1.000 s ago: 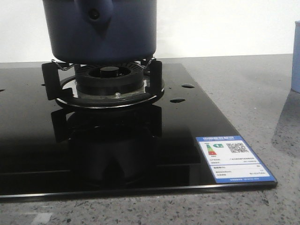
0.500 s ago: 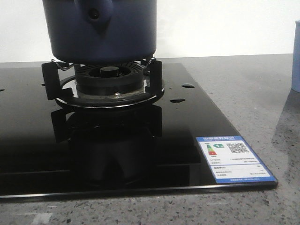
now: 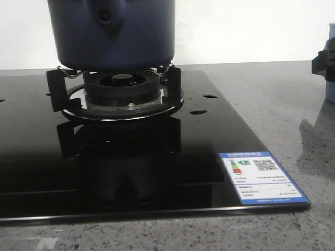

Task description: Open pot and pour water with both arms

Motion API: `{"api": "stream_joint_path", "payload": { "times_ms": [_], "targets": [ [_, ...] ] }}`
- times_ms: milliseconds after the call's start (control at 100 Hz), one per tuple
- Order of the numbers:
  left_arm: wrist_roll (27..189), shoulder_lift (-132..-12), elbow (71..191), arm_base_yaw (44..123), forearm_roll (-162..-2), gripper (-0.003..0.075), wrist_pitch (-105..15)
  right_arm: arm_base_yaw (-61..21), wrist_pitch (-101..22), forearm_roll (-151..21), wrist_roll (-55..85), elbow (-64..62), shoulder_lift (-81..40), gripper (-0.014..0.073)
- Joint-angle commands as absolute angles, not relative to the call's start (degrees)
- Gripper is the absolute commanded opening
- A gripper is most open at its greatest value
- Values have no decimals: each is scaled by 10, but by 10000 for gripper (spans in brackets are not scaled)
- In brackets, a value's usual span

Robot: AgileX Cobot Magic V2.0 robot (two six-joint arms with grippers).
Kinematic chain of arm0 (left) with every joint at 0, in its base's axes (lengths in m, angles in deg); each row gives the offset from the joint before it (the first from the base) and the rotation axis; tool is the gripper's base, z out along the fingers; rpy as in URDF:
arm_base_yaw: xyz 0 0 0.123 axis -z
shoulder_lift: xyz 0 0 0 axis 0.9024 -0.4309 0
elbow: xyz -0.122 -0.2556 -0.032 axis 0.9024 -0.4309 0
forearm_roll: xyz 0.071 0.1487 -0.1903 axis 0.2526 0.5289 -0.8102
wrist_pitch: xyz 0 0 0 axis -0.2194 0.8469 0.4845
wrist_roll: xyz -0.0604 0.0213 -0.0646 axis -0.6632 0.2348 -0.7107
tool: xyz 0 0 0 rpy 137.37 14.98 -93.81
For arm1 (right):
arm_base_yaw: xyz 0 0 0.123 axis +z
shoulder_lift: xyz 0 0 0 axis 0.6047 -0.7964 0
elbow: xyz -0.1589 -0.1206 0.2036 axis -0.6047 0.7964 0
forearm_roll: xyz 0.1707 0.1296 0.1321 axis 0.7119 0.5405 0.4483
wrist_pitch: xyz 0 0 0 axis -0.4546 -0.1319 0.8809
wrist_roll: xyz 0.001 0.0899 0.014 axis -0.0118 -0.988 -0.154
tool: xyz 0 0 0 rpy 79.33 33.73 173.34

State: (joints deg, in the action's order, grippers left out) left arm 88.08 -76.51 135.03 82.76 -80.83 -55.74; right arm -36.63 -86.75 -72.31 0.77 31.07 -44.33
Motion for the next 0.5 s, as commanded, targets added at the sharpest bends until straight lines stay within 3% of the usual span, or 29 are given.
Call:
{"api": "stream_joint_path", "payload": {
  "times_ms": [0,160,490],
  "targets": [
    [881,-748,1372,827,-808,386,-614,-370,-922,-717,11,293,-432,518],
    [881,-748,1372,827,-808,386,-614,-370,-921,-714,11,293,-432,325],
    [881,-748,1372,827,-808,386,-614,-352,-834,-764,11,274,-326,318]
  ]
}}
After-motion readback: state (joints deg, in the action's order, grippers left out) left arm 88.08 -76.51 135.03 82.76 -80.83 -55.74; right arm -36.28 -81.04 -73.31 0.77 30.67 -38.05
